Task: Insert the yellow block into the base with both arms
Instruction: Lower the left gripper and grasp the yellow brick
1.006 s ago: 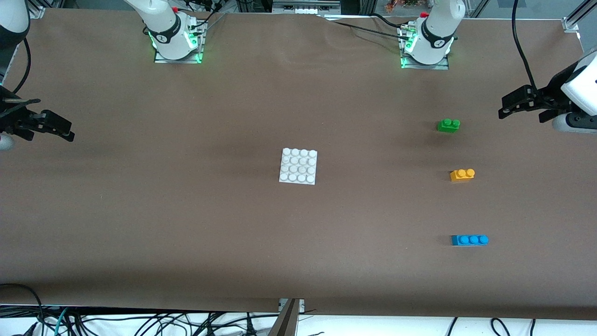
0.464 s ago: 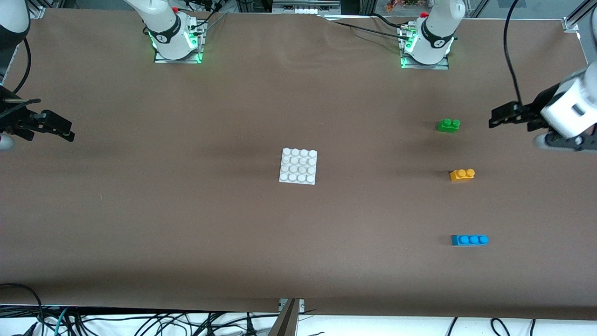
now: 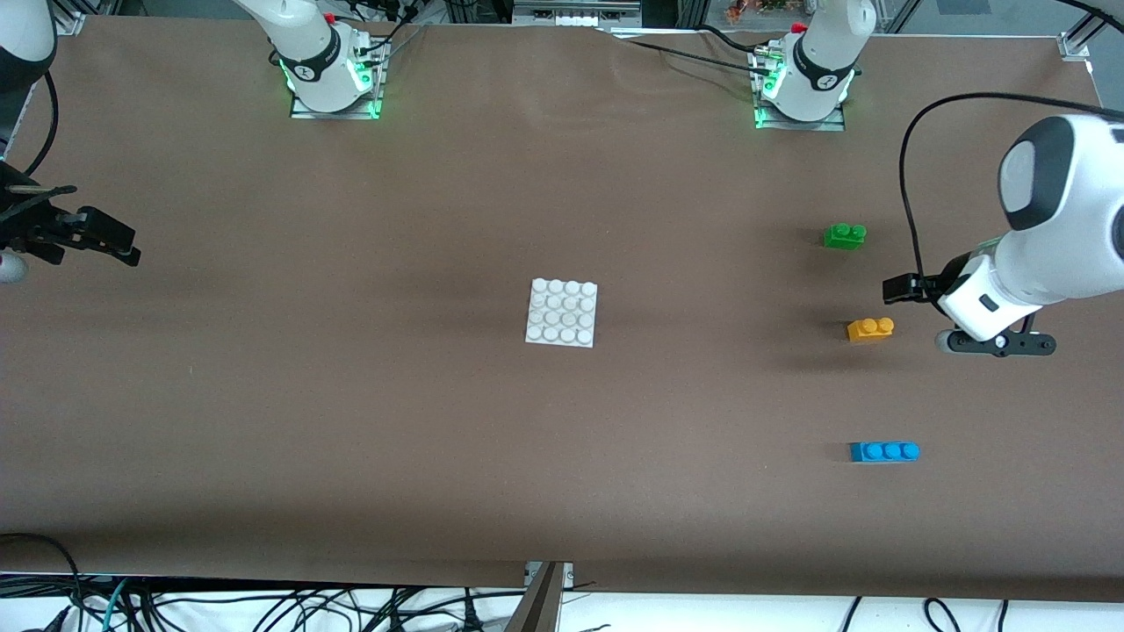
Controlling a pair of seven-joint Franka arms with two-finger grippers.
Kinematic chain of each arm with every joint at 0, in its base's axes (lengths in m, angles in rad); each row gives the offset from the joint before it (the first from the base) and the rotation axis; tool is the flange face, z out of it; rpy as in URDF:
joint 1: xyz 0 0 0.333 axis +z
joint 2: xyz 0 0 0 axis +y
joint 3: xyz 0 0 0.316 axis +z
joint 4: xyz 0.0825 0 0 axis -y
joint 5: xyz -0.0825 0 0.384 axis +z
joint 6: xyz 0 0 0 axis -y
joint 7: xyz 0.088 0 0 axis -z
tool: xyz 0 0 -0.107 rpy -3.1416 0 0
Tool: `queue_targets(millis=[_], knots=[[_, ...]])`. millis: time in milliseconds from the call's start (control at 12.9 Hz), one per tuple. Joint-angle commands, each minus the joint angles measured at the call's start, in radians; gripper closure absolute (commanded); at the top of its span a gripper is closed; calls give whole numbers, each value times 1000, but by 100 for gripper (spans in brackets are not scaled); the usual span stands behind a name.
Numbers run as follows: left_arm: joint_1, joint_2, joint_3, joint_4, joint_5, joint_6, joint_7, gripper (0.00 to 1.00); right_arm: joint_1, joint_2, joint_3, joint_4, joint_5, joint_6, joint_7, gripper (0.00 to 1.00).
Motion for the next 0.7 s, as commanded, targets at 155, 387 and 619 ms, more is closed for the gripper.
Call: queue_targets(millis=[155, 387, 619], knots=[[23, 5, 44, -192, 50, 263, -3, 0, 1, -18, 1, -5, -7, -13, -7, 0], [25, 70, 59, -224, 50, 364, -3, 0, 1, -18, 0, -5, -7, -13, -7, 0], [25, 133, 62, -238, 50, 439, -1, 0, 1, -18, -2, -5, -7, -14, -7, 0]])
